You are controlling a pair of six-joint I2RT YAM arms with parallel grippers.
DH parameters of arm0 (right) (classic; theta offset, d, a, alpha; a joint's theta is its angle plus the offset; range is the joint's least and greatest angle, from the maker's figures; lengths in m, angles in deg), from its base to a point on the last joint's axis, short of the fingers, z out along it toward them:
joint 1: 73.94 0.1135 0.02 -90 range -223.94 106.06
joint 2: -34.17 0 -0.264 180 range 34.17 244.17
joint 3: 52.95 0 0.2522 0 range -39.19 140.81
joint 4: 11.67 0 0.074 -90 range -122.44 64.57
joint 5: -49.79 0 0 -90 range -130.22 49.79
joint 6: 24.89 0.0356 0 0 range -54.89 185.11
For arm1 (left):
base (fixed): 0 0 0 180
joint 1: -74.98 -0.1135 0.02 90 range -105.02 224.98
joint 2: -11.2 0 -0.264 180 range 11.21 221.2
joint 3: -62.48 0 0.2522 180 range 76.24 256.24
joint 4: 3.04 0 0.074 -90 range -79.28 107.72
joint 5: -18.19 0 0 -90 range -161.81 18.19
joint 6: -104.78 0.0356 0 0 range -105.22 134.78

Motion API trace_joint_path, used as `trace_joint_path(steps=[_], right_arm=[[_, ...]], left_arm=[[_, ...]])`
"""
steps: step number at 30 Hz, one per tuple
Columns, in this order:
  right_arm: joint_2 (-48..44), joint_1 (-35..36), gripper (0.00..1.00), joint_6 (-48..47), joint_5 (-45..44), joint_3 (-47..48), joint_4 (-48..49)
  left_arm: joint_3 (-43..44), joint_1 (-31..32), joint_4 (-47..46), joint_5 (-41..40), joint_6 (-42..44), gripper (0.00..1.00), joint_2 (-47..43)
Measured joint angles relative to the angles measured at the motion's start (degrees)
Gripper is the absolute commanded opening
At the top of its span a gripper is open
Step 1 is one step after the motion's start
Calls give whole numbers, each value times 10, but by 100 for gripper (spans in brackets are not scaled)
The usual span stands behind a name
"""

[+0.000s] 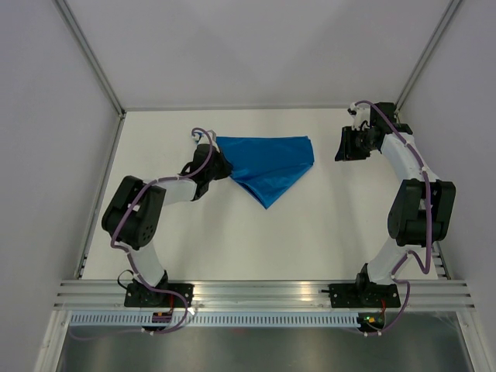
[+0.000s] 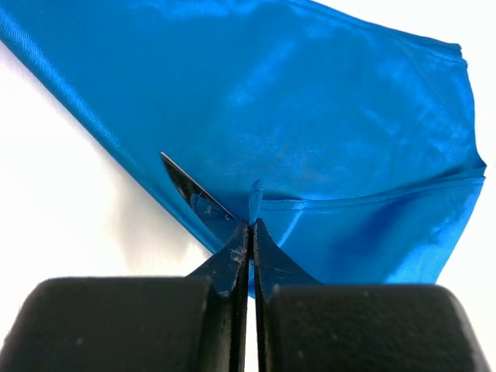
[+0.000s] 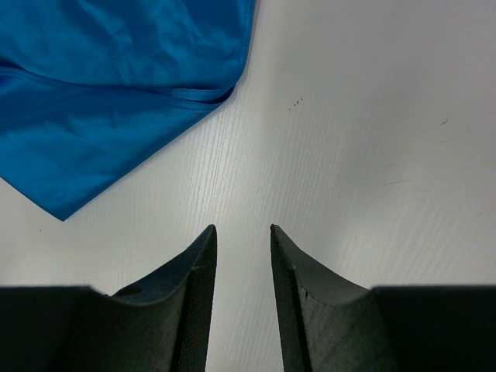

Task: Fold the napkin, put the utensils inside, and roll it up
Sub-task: Fold the napkin

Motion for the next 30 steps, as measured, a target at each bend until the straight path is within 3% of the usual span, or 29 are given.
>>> trace_joint_path(steps=[20, 22, 23, 26, 30], right_arm=[[0, 7, 40, -3, 0, -1, 0], [0, 7, 40, -4, 0, -2, 0], [0, 7, 40, -4, 0, -2, 0], [0, 8, 40, -5, 0, -2, 0], [0, 9, 40, -5, 0, -2, 0]], left_arm=[[66, -50, 26, 57, -18, 3, 56], [74, -52, 30, 61, -19, 12, 63], [79, -52, 32, 66, -19, 24, 68], [83, -54, 41, 71, -23, 42, 73], [81, -58, 44, 72, -26, 54, 73]])
